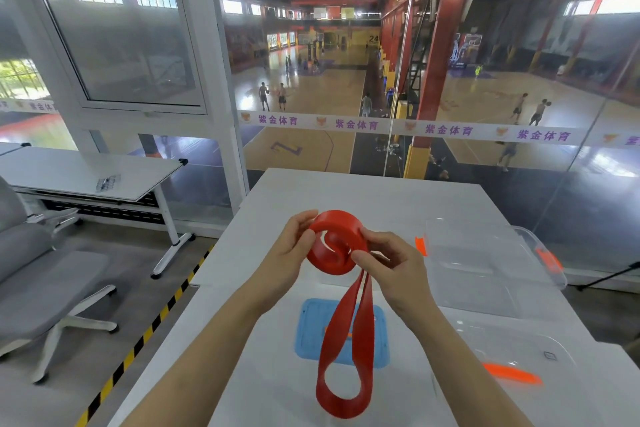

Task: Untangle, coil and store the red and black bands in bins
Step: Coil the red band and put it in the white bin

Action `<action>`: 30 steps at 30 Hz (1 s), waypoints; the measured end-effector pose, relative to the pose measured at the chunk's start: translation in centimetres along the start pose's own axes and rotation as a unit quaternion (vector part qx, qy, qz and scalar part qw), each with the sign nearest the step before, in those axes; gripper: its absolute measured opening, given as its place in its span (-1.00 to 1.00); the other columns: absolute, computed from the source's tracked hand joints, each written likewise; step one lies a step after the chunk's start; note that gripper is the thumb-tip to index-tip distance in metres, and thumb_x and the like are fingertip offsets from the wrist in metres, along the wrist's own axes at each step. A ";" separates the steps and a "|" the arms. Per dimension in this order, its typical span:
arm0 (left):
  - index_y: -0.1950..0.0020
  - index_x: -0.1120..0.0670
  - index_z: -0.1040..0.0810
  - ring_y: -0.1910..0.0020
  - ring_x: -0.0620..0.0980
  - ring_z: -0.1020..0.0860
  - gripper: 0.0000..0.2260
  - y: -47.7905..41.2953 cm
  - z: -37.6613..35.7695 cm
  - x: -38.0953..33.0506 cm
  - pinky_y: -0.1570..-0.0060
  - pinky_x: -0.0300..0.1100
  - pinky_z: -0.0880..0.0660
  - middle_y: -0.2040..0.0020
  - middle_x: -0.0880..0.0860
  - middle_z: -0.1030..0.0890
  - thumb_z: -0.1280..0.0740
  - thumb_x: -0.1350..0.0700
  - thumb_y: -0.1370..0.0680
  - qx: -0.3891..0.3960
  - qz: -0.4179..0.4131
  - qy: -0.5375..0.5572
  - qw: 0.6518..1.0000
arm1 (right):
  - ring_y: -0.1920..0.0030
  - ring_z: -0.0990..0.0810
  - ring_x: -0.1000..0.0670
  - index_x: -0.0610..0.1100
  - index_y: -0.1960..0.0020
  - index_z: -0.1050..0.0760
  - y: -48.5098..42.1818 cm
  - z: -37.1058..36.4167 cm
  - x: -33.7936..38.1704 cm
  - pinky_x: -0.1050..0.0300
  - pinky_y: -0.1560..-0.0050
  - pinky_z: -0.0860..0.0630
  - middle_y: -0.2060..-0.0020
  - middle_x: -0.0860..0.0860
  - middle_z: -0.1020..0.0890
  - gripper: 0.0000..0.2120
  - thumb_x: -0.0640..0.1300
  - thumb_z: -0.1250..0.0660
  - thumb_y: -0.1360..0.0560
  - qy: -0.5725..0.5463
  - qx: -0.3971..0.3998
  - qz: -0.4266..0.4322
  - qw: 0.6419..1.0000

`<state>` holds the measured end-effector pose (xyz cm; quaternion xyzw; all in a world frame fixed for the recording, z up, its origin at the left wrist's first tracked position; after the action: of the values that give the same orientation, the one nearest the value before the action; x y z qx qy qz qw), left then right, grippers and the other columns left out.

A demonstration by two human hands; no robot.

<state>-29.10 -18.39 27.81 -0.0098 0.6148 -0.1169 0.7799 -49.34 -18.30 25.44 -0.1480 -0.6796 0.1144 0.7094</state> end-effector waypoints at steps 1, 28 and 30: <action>-0.53 -0.16 -0.28 -0.44 -0.05 -0.43 -0.54 -0.1 0.3 -0.1 -0.43 -0.15 -0.41 -0.45 -0.08 -0.44 -0.16 -0.17 -0.63 0.010 -0.009 -0.044 0.999 | -0.09 -0.74 0.02 0.06 -0.15 -0.69 -0.2 0.1 0.0 0.09 -0.17 -0.69 -0.05 0.10 -0.76 -0.71 -0.20 -0.57 -0.49 0.019 0.008 -0.001 1.000; -0.39 -0.14 -0.35 -0.28 -0.04 -0.57 -0.58 -0.1 -0.9 0.0 -0.30 -0.04 -0.57 -0.29 -0.07 -0.56 -0.08 -0.26 -0.60 -0.070 -0.006 0.046 0.997 | -0.14 -0.73 0.00 0.01 -0.17 -0.66 0.8 -0.9 -0.5 0.08 -0.23 -0.66 -0.04 0.09 -0.73 -0.71 -0.23 -0.56 -0.50 0.022 -0.014 0.009 1.000; -0.37 -0.14 -0.37 -0.24 -0.09 -0.61 -0.64 0.0 -0.7 0.1 -0.21 -0.14 -0.61 -0.25 -0.11 -0.58 -0.08 -0.23 -0.64 -0.037 -0.001 0.042 0.998 | -0.11 -0.74 0.01 0.04 -0.13 -0.69 0.8 -0.7 -0.3 0.13 -0.19 -0.67 -0.03 0.11 -0.75 -0.72 -0.26 -0.56 -0.50 0.025 -0.022 0.016 0.999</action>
<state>-29.76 -18.34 27.54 -0.0342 0.6513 -0.0953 0.7520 -48.63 -17.71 24.85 -0.1772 -0.6617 0.1067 0.7207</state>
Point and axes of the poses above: each hand's wrist, its own y-axis away from the middle knuckle, its own z-axis out of the back of the hand, x = y × z, the point moved 2 cm from there along -y, towards the middle knuckle
